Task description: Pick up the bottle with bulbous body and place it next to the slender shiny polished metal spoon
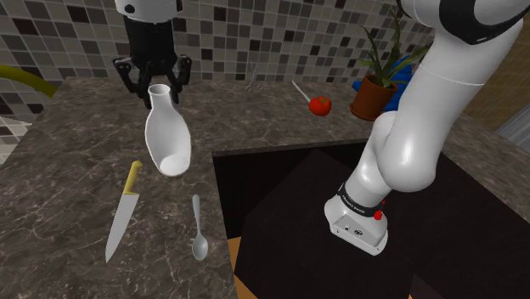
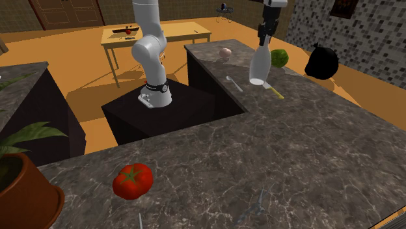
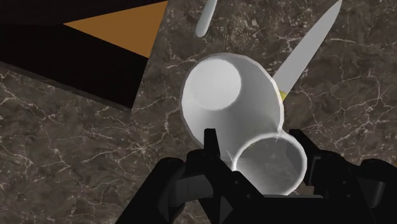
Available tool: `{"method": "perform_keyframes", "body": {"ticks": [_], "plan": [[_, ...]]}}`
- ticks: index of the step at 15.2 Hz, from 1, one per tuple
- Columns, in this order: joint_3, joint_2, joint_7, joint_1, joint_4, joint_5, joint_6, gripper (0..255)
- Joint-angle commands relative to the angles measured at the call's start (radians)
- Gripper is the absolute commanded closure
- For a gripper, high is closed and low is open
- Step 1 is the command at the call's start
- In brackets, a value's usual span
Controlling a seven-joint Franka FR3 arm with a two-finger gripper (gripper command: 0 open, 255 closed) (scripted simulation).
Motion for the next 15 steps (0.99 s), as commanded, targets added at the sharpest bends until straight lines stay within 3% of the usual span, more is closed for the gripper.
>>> {"method": "perform_keyframes", "body": {"ticks": [1,2,15], "plan": [[0.022,0.037,0.052,0.027,0.045,-0.011,-0.007,255],[0.035,0.064,0.084,0.045,0.078,-0.019,-0.014,255],[0.032,0.092,0.086,0.046,-0.062,-0.027,0.153,255]]}}
